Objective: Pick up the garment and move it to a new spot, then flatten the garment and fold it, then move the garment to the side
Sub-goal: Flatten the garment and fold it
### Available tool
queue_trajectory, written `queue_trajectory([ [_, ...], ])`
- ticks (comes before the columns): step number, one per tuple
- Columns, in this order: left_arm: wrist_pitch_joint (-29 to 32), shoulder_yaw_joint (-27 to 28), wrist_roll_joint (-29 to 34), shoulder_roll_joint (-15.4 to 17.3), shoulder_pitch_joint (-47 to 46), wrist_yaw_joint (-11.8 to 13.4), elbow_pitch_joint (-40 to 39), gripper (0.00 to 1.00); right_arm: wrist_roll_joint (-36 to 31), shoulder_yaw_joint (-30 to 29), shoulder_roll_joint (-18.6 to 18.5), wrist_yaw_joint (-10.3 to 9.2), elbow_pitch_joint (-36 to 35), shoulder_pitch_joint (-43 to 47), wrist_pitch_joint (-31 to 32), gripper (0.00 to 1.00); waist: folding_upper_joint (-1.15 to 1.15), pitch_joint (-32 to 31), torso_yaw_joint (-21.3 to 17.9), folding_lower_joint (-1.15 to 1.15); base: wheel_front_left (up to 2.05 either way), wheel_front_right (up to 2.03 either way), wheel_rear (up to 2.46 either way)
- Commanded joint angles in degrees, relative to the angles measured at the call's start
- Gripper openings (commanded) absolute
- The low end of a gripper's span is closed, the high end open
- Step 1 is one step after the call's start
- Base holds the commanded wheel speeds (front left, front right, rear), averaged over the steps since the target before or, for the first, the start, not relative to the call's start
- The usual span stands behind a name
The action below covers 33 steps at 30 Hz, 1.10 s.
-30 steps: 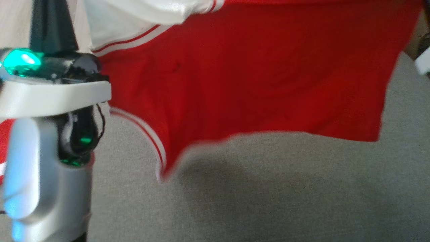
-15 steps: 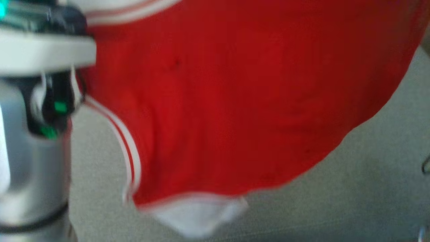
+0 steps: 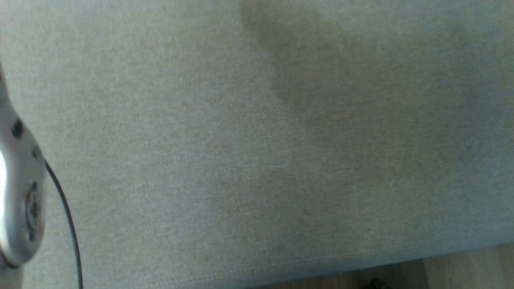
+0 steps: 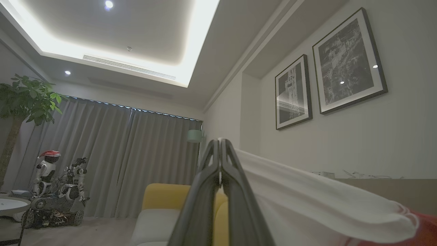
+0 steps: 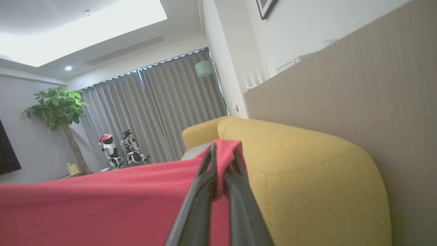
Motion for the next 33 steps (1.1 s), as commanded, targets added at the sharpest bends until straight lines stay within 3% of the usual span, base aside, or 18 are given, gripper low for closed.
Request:
queue_trajectory([
  [1, -0.9, 1.5, 0.1, 2.9, -3.1, -0.2, 1.0, 0.0, 0.6, -0.4, 0.3, -0.05, 0.8, -2.9, -2.7, 0.0, 0.0, 2.6, 1.2, -0.03, 0.0, 0.0, 0.0],
  [7, -2.2, 0.8, -0.1, 2.5, -3.4, -1.5, 8.6, 0.0, 6.1, 0.6, 0.9, -0.05, 8.7, -2.9, -9.0, 0.0, 0.0, 4.6, 2.6, -0.03, 0.0, 0.0, 0.0],
  [14, -2.3, -3.3, 0.8, 2.7, 6.1, -4.6, 15.4, 0.0, 11.4, 8.2, 0.6, -0.05, 15.6, 6.4, -12.5, 0.0, 0.0, 5.9, 3.7, -0.03, 0.0, 0.0, 0.0],
  [24, -0.1, -7.6, -3.0, 3.9, 22.5, -7.3, 22.9, 0.0, 14.6, 18.3, -1.6, -0.05, 23.1, 18.7, -7.9, 0.0, 0.0, 1.3, 3.6, -0.03, 0.0, 0.0, 0.0],
  [33, 5.1, -18.5, -10.0, 7.9, 35.4, -7.6, 18.8, 0.0, 18.9, 29.5, -4.6, -0.05, 21.3, 28.7, -4.2, 0.0, 0.0, -6.3, 3.8, -0.03, 0.0, 0.0, 0.0],
])
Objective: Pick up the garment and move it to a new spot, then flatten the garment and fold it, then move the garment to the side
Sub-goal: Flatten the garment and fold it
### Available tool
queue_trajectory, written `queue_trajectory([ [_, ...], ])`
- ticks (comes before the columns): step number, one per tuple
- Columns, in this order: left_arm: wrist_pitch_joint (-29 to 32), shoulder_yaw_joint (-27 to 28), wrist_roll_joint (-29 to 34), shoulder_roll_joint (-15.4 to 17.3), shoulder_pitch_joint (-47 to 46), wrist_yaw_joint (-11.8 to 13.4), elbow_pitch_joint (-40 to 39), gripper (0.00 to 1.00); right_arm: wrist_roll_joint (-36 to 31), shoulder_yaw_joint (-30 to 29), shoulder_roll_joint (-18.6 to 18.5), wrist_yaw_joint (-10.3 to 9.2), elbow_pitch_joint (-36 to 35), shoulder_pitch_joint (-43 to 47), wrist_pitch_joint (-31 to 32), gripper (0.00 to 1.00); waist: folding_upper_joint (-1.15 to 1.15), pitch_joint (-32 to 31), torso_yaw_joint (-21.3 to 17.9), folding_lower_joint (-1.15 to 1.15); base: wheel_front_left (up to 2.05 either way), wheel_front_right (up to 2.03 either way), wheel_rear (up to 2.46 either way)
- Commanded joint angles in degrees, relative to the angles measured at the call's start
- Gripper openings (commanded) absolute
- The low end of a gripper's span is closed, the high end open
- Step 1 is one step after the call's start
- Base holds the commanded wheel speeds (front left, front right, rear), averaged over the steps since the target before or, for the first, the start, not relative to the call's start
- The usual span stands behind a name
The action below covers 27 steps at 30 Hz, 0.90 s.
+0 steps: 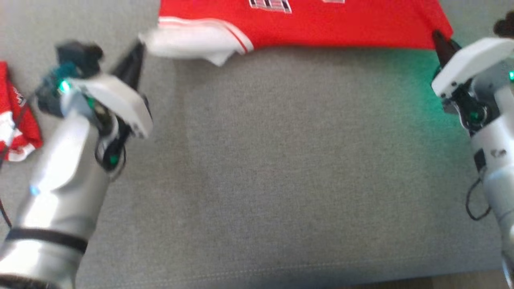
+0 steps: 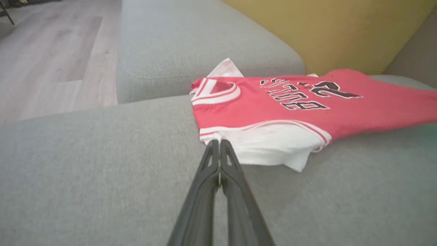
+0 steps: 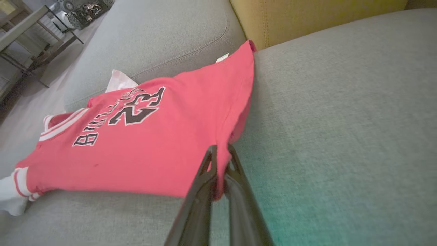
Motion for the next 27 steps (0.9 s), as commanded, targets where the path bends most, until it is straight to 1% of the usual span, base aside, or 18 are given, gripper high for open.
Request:
queue_trajectory([
  [1, 1.1, -0.4, -1.7, 3.7, -0.1, 0.0, -3.5, 0.0, 2.0, 1.1, -0.9, -0.05, -2.6, 0.5, 0.3, 0.0, 0.0, -2.9, 0.5, 0.0, 0.0, 0.0, 0.0],
  [7, 6.2, -6.4, -8.5, 9.5, 6.9, 0.0, -10.0, 0.0, 4.1, 6.8, -4.4, -0.05, -4.1, 5.8, 2.8, 0.0, 0.0, -7.0, 1.3, 0.0, 0.0, 0.0, 0.0],
  [13, 9.2, -8.9, -12.7, 13.6, 12.1, 0.0, -15.6, 0.0, 6.8, 9.8, -6.7, -0.05, -4.3, 9.7, 4.4, 0.0, 0.0, -10.1, 1.8, 0.0, 0.0, 0.0, 0.0],
  [16, 10.2, -9.4, -13.8, 14.7, 13.6, 0.0, -17.3, 0.0, 7.7, 10.6, -7.4, -0.05, -4.4, 10.7, 5.1, 0.0, 0.0, -10.9, 1.9, 0.0, 0.0, 0.0, 0.0],
  [17, 11.3, -9.7, -15.1, 15.5, 14.9, 0.0, -18.8, 0.0, 8.2, 11.6, -8.2, -0.05, -4.7, 11.6, 6.0, 0.0, 0.0, -11.7, 2.0, 0.0, 0.0, 0.0, 0.0],
  [21, 13.0, -10.0, -17.5, 16.3, 17.0, 0.0, -21.3, 0.0, 8.2, 13.9, -9.9, -0.05, -5.1, 13.0, 7.4, 0.0, 0.0, -12.9, 2.0, 0.0, 0.0, 0.0, 0.0],
  [27, 16.4, -11.1, -21.4, 18.6, 20.9, 0.0, -26.1, 0.0, 9.4, 17.8, -12.9, -0.05, -7.1, 15.8, 10.8, 0.0, 0.0, -15.0, 2.0, 0.0, 0.0, 0.0, 0.0],
])
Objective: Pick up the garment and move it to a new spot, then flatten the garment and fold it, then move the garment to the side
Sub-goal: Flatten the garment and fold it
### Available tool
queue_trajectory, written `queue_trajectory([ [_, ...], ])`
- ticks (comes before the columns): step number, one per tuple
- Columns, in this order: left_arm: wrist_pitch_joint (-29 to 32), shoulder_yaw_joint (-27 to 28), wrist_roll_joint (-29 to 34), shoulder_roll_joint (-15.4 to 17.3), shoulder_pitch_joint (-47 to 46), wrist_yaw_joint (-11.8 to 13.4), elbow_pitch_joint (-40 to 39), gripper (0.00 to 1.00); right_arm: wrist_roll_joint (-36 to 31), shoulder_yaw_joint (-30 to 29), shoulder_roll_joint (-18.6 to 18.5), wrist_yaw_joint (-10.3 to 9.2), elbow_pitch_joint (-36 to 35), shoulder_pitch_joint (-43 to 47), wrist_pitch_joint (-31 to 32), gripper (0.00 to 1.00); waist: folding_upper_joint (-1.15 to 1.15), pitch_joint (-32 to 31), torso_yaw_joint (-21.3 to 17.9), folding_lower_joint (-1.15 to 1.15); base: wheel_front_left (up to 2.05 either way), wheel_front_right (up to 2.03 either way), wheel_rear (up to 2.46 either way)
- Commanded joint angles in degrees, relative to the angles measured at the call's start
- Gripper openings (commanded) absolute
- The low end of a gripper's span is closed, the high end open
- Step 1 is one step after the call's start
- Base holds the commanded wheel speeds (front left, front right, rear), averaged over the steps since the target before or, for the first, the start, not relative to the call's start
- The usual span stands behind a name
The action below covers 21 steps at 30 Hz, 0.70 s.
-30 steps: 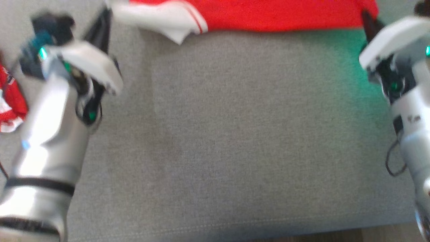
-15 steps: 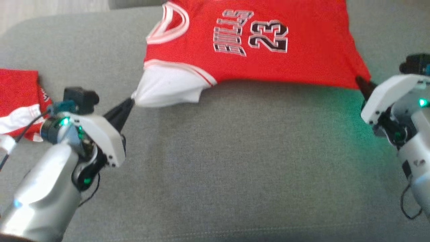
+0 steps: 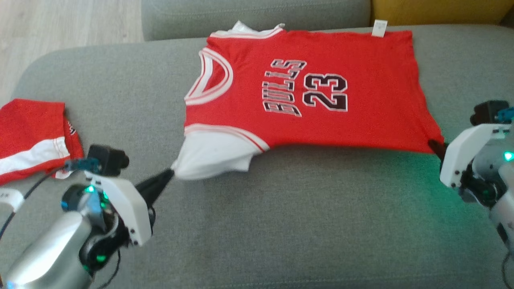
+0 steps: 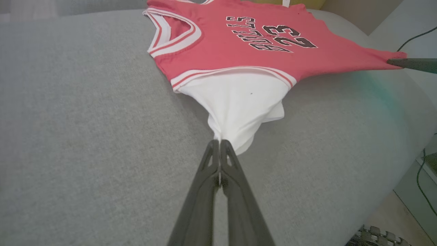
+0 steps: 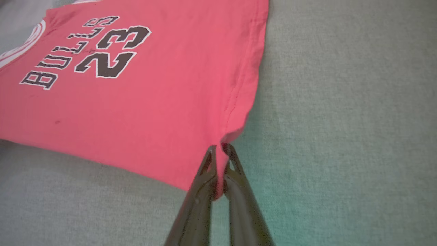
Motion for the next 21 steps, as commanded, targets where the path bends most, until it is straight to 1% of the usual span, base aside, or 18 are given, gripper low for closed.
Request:
queue_trajectory([
  [1, 0.5, 2.4, -1.1, 3.2, -1.4, 0.1, -2.5, 0.0, 0.6, 1.0, -2.4, -0.05, -1.8, 0.6, 0.6, 0.0, 0.0, -0.6, 0.0, 0.01, 0.0, 0.0, 0.0],
  [9, 5.1, 0.4, -7.9, 7.1, 2.9, 0.1, -9.8, 0.0, 4.2, 4.9, -6.7, -0.05, -5.3, 5.0, 5.8, 0.0, 0.0, -3.4, -0.1, 0.01, 0.0, 0.0, 0.0],
  [10, 6.2, -0.1, -9.3, 8.1, 3.9, 0.1, -11.2, 0.0, 5.0, 6.1, -7.7, -0.05, -6.0, 6.5, 7.7, 0.0, 0.0, -4.1, -0.1, 0.01, 0.0, 0.0, 0.0],
  [12, 7.4, -0.6, -11.0, 9.1, 5.0, 0.1, -12.7, 0.0, 5.9, 7.2, -8.8, -0.05, -7.2, 7.8, 9.5, 0.0, 0.0, -4.7, -0.2, 0.01, 0.0, 0.0, 0.0],
  [17, 10.8, -1.8, -14.9, 11.9, 7.6, 0.1, -16.4, 0.0, 8.7, 8.3, -10.9, -0.05, -10.1, 10.5, 12.5, 0.0, 0.0, -5.7, -0.4, 0.01, 0.0, 0.0, 0.0],
  [21, 13.3, -2.6, -17.2, 14.0, 9.3, 0.1, -19.1, 0.0, 11.6, 9.7, -12.7, -0.05, -13.3, 13.3, 16.5, 0.0, 0.0, -6.4, -0.7, 0.01, 0.0, 0.0, 0.0],
])
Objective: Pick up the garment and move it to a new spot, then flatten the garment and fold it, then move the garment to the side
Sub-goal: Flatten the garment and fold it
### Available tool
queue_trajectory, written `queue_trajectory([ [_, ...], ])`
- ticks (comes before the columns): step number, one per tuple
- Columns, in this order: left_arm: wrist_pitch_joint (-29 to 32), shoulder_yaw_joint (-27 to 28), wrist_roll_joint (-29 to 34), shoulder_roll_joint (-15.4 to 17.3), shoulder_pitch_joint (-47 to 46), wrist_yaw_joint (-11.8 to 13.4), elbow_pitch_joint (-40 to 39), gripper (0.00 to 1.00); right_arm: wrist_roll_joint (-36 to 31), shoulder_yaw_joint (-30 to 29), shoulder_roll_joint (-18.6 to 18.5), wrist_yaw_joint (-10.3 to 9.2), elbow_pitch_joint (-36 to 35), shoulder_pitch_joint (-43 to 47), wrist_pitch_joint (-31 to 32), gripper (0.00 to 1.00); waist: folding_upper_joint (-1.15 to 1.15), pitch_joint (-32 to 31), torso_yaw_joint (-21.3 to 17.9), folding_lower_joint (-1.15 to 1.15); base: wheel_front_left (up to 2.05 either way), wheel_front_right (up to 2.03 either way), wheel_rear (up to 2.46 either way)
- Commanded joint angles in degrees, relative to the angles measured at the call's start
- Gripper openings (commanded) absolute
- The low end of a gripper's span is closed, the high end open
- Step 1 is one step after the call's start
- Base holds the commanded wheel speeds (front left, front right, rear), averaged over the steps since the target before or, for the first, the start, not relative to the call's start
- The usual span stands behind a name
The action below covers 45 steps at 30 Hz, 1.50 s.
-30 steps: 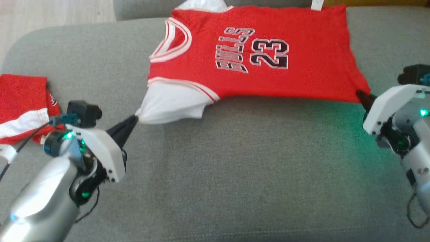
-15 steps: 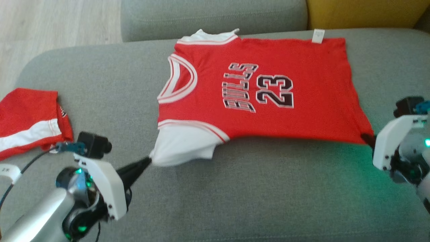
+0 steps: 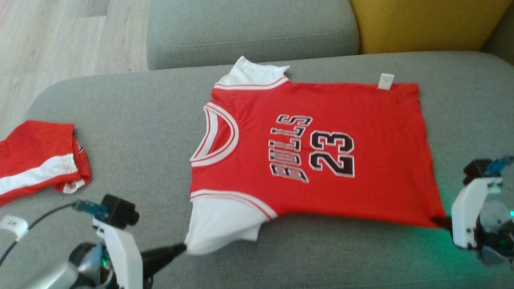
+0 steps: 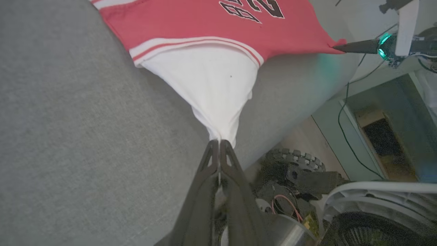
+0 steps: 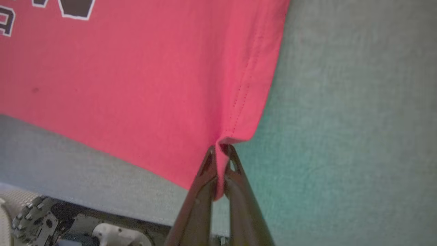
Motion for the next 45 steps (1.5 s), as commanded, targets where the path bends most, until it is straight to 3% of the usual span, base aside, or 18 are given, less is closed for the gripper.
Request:
queue_trajectory([
  [1, 0.4, 2.6, -0.9, 3.0, -2.0, 0.0, -2.3, 0.0, 1.2, 0.2, -2.9, -0.05, -1.7, 1.1, 1.2, 0.0, -0.01, -0.2, -0.2, 0.01, 0.0, 0.0, 0.0],
  [14, -1.4, 5.5, -0.5, 5.0, -3.9, 1.2, -6.0, 0.0, 0.2, -0.5, -4.2, -0.05, -4.9, 0.1, 3.8, 0.0, -0.01, 0.4, -2.1, 0.01, 0.0, 0.0, 0.0],
  [22, 0.0, 7.5, -0.2, 5.3, -9.5, 1.1, -7.1, 0.0, -1.2, -2.8, -1.7, -0.05, -4.2, -4.5, 5.4, 0.0, -0.01, 2.5, -2.9, 0.01, 0.0, 0.0, 0.0],
  [36, 4.4, 6.8, 3.6, -0.1, -26.0, 0.5, 1.7, 0.0, -5.6, -5.4, 4.6, -0.05, 1.2, -14.4, 5.0, 0.0, -0.01, 10.0, -4.6, 0.01, 0.0, 0.0, 0.0],
  [45, 3.1, 6.0, 6.0, -3.7, -34.4, 0.2, 8.4, 0.0, -7.1, -5.7, 7.4, -0.05, 4.1, -18.5, 1.4, 0.0, -0.01, 13.1, -6.1, 0.01, 0.0, 0.0, 0.0],
])
